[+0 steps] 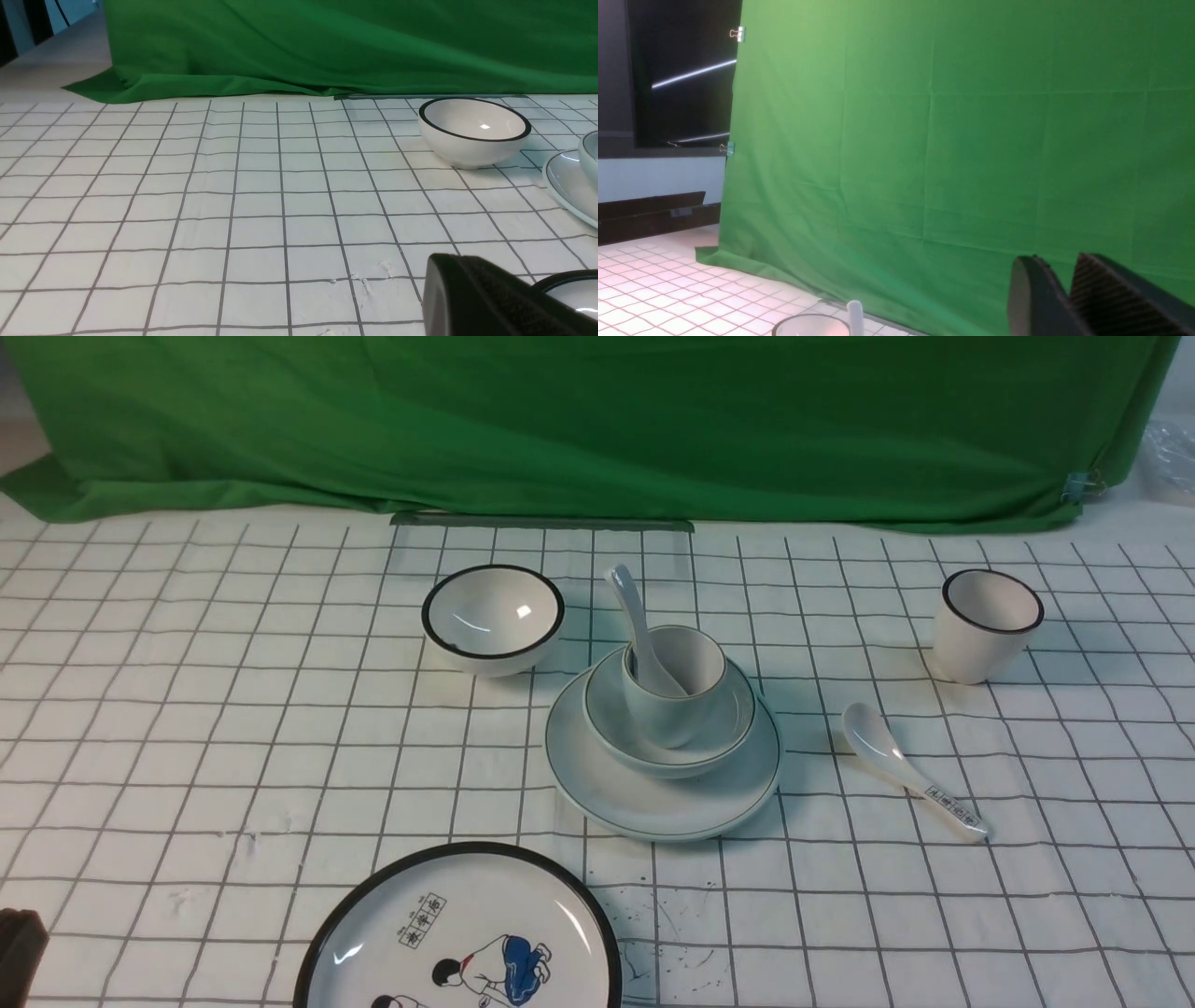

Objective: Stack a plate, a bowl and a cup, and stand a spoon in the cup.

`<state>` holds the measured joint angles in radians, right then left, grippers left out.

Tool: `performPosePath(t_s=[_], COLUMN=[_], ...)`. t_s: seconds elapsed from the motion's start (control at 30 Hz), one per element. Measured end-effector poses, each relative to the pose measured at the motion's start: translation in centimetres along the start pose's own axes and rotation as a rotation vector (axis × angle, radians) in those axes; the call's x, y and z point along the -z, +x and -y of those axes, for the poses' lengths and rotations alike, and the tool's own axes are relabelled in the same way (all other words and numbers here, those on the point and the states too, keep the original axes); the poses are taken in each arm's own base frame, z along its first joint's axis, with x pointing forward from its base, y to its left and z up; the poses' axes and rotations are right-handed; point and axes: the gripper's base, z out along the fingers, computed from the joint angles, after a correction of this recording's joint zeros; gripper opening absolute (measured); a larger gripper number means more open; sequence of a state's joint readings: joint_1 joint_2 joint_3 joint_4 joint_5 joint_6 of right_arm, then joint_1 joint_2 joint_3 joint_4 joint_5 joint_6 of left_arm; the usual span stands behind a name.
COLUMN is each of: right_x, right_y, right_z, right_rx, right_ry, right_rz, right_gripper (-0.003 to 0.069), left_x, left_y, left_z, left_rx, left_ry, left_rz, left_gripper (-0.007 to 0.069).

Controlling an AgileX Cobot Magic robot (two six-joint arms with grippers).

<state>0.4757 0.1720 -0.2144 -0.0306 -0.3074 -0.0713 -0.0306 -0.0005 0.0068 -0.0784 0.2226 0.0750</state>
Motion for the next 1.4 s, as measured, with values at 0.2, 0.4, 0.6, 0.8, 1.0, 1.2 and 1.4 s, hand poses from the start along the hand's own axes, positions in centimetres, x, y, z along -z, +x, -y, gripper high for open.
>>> performPosePath(t_s=[0.2, 0.4, 0.6, 0.8, 1.0, 1.2, 1.4], right_x=[0.5, 2.5, 4.7, 4.9, 4.9, 4.9, 4.9], right_y=[0.9, 7.0, 10.7, 10.8, 10.8, 10.8, 10.8], right_z=[0.3, 1.2, 1.3, 1.3, 1.3, 1.3, 1.3], right_rx=[0.042, 0.070, 0.049, 0.047, 0.047, 0.047, 0.047], right_ry=[0.058, 0.261, 0.391, 0.394, 0.394, 0.394, 0.394], right_rz=[-0.109, -0.506, -0.650, -0.673, -0.673, -0.672, -0.672], right_gripper=[0.0180, 0.0195, 0.0206, 0.0219, 0.0234, 0.0235, 0.0235], left_x=[0.0, 0.0, 0.0, 0.0, 0.0, 0.0, 0.0], left_y=[0.0, 0.0, 0.0, 0.0, 0.0, 0.0, 0.0], left_z=[0.0, 0.0, 0.0, 0.0, -0.1, -0.1, -0.1], left_rx=[0.000, -0.004, -0.006, -0.026, -0.033, -0.034, -0.034], left_ry=[0.000, 0.000, 0.000, -0.004, -0.006, -0.006, -0.006], left_rz=[0.000, 0.000, 0.000, -0.001, 0.000, 0.000, 0.000], left_gripper=[0.0003, 0.0003, 0.0003, 0.0003, 0.0003, 0.0003, 0.0004])
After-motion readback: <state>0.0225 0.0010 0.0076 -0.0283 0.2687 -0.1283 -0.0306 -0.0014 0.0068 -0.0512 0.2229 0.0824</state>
